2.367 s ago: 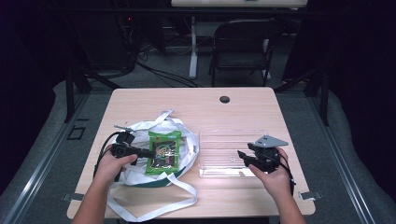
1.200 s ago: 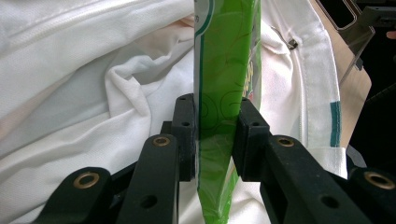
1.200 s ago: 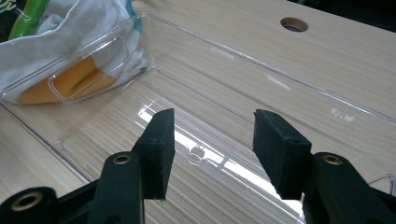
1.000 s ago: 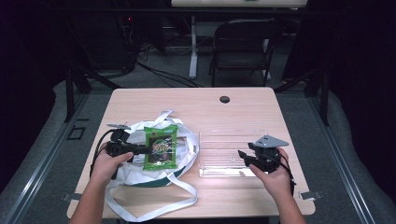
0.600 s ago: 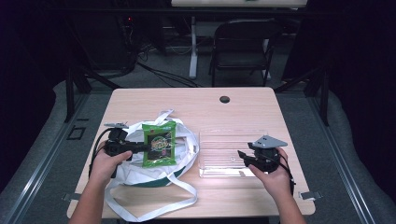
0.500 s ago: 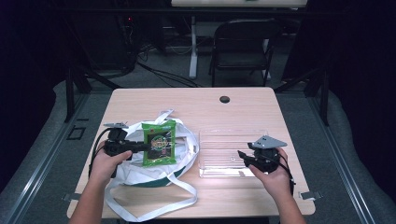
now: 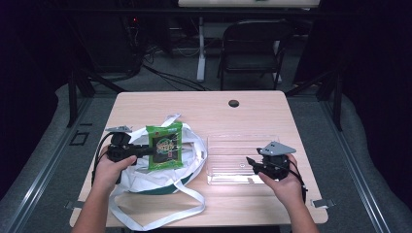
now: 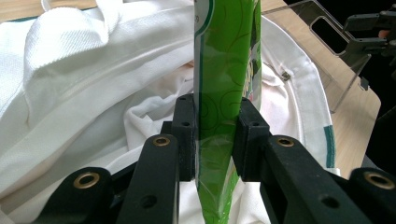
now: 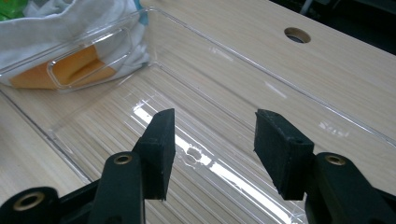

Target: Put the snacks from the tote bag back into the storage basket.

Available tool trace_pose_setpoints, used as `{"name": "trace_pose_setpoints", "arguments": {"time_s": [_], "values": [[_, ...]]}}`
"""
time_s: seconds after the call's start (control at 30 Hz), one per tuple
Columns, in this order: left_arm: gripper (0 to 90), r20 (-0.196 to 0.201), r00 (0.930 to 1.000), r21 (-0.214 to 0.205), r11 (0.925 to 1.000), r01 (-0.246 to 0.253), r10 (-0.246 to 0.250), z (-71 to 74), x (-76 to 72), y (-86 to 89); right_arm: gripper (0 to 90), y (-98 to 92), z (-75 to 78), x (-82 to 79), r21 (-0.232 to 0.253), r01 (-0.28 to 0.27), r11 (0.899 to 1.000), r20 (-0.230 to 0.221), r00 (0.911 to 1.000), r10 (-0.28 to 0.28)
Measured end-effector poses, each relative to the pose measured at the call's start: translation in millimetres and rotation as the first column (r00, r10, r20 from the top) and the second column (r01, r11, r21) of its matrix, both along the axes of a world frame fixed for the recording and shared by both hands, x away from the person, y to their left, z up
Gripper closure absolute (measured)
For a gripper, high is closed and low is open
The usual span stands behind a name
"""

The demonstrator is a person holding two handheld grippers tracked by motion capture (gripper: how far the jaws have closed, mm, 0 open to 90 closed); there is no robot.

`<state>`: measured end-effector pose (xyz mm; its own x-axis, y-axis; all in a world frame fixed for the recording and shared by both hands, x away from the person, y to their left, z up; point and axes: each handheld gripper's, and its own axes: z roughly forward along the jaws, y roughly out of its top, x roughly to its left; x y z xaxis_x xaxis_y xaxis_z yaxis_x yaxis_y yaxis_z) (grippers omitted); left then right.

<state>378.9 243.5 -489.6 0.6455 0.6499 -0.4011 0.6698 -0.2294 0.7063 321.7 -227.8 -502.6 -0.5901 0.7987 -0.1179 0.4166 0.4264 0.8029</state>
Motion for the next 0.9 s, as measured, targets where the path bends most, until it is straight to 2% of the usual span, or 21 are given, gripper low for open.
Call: {"name": "trace_pose_setpoints", "arguments": {"time_s": [0.07,0.1,0.23,0.53,0.6,0.73,0.8,0.9], "values": [[73.5,0.008,1.0,-0.003,1.0,-0.001,0.001,1.4,-0.5,-0.3,47.5,1.7,0.7,0.2,-0.008,-0.009,1.0,-0.002,1.0,0.009],[73.6,0.016,0.9999,-0.004,1.0,-0.002,0.002,3.4,-1.4,-0.3,47.6,2.6,1.3,0.3,-0.023,-0.017,1.0,0.012,0.9998,0.017],[73.6,0.04,0.9992,-0.012,0.9999,-0.008,0.008,7.1,-3.3,-0.2,53.1,2.6,0.9,2.2,0.003,-0.019,1.0,-0.05,0.9986,0.019],[73.6,0.096,0.995,-0.026,0.9994,-0.023,0.026,15.2,-7.1,-1.7,59.2,4.6,4.7,7.6,-0.017,-0.046,0.999,-0.057,0.9974,0.045],[73.6,0.109,0.9937,-0.028,0.9994,-0.022,0.025,17.1,-7.9,-2.3,59.4,6.8,8.3,8.8,-0.046,-0.069,0.997,-0.064,0.9957,0.066],[73.6,0.134,0.9903,-0.036,0.9989,-0.031,0.036,20.3,-9.8,-3.4,61.1,6.9,12.8,10.6,-0.037,-0.086,0.996,-0.075,0.9937,0.083],[73.6,0.15,0.9878,-0.041,0.9986,-0.035,0.04,21.8,-10.7,-3.9,62.8,8.3,16.3,12.0,-0.067,-0.096,0.993,-0.076,0.993,0.091],[73.7,0.165,0.9852,-0.046,0.9983,-0.036,0.044,24.0,-11.9,-5.3,63.0,8.9,18.6,13.3,-0.079,-0.118,0.99,-0.082,0.9904,0.112]]}}
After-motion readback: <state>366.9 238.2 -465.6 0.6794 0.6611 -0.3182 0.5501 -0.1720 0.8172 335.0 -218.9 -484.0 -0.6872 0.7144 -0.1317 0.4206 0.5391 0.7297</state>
